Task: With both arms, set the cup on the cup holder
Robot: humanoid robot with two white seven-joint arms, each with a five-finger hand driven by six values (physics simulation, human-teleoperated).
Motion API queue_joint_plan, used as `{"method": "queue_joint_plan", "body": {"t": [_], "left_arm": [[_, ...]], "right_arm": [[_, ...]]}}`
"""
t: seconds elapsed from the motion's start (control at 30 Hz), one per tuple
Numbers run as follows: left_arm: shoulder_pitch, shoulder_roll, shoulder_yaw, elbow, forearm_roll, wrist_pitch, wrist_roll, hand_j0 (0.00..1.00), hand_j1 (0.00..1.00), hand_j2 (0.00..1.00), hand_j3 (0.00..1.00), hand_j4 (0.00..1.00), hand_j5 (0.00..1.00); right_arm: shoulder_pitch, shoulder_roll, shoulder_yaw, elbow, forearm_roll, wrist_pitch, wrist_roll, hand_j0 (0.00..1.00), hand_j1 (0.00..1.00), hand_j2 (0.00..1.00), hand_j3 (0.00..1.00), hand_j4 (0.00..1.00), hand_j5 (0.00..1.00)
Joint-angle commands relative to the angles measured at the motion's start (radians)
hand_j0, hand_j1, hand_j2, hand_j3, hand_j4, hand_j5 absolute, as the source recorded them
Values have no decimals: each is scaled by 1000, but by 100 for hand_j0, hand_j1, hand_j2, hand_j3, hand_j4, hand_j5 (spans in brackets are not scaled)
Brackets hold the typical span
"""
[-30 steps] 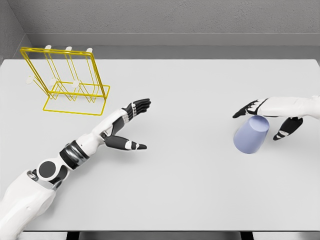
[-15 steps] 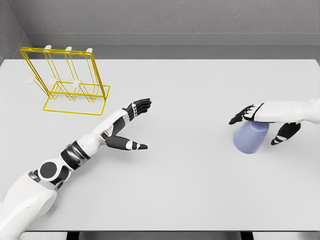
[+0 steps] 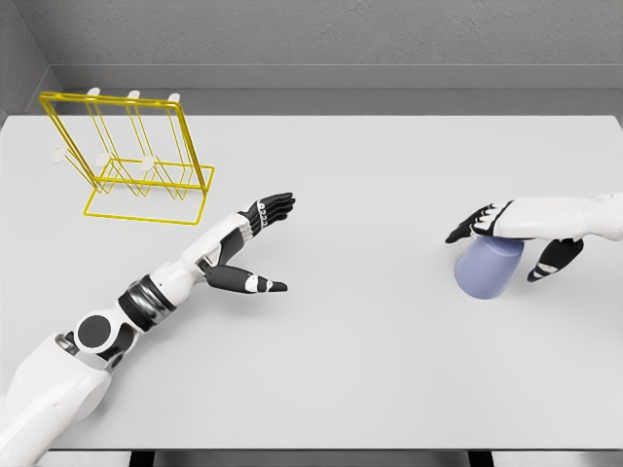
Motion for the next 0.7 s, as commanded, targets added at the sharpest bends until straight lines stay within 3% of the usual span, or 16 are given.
{"method": "queue_joint_plan", "body": {"t": [0.0,0.27,0.67], "left_arm": [[0,0,0,-1,5,0,0,100,100,100,100,100,100],[0,0,0,-1,5,0,0,100,100,100,100,100,100],[0,2,0,-1,5,1,0,100,100,100,100,100,100]], "right_arm": [[0,1,-2,1,2,4,0,100,100,100,100,100,100],[-2,20,0,21,18,4,0,99,99,99,99,99,99],[0,23,15,20,18,-1,0,81,81,81,81,81,81]]}}
